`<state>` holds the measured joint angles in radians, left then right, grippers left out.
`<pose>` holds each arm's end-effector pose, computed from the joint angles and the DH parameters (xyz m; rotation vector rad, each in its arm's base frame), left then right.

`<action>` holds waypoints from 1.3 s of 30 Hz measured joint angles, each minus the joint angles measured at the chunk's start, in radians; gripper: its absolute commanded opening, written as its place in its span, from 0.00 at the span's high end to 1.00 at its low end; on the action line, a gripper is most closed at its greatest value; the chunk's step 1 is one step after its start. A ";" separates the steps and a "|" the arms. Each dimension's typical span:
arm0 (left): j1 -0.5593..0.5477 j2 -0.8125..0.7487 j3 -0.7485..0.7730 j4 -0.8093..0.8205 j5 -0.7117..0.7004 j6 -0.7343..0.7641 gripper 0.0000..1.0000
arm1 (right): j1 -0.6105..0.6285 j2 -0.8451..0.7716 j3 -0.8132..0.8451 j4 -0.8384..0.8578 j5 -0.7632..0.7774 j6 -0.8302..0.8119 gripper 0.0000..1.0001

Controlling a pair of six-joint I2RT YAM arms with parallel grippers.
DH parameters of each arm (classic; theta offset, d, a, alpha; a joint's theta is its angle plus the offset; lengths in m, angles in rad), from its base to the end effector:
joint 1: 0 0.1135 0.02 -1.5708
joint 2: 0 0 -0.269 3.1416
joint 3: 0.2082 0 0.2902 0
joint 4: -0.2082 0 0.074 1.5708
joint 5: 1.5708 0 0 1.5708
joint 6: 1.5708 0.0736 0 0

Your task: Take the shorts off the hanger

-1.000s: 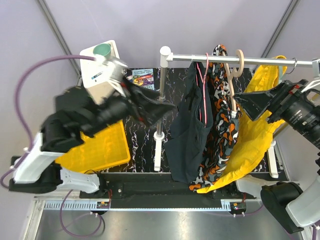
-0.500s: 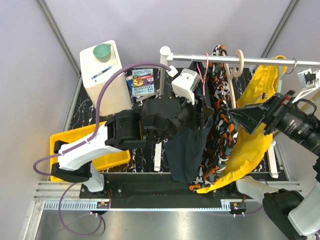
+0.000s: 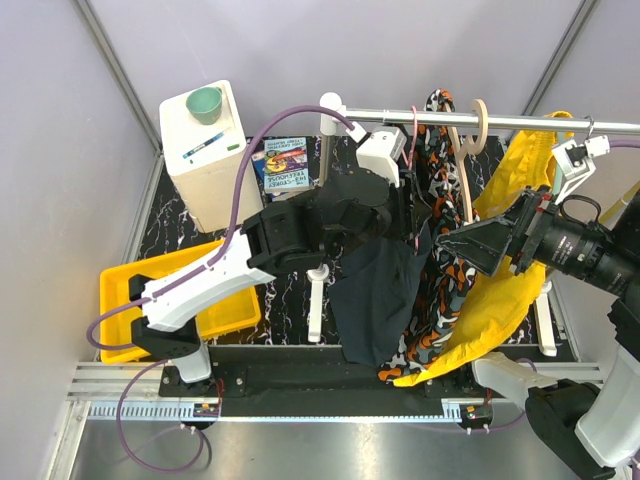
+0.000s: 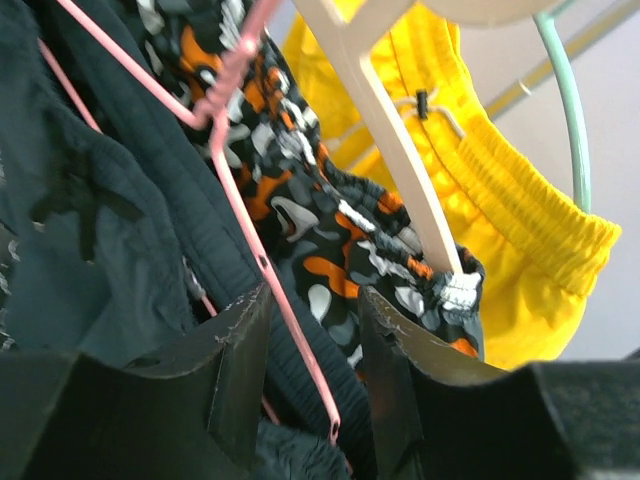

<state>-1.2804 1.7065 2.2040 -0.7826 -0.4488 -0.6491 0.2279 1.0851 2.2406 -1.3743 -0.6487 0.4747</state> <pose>0.1485 -0.3855 0.5288 0.2817 1.9113 -0.9247 0.0714 0.0622 0.6066 -0.2617 1.8573 1.0715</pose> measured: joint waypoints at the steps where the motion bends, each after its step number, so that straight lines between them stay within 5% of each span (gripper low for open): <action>1: 0.002 0.003 0.000 -0.003 0.008 -0.008 0.60 | 0.000 0.000 -0.006 0.000 -0.003 0.000 0.00; 7: 0.014 0.010 -0.002 -0.005 0.045 -0.045 0.68 | 0.000 0.007 -0.028 0.000 -0.009 -0.005 0.00; 14: 0.036 0.008 -0.051 -0.006 0.063 -0.078 0.63 | 0.000 0.008 -0.030 0.000 -0.019 -0.008 0.00; 22: 0.063 0.008 -0.055 -0.011 0.108 -0.097 1.00 | 0.000 0.002 -0.076 0.001 -0.027 -0.008 0.00; 39: 0.069 -0.135 -0.126 -0.014 0.182 0.035 1.00 | 0.000 -0.028 -0.180 0.048 -0.070 0.020 0.00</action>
<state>-1.2110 1.5711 2.0777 -0.7967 -0.2672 -0.6140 0.2279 1.0569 2.0609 -1.3262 -0.7185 0.4950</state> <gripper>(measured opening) 0.028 0.994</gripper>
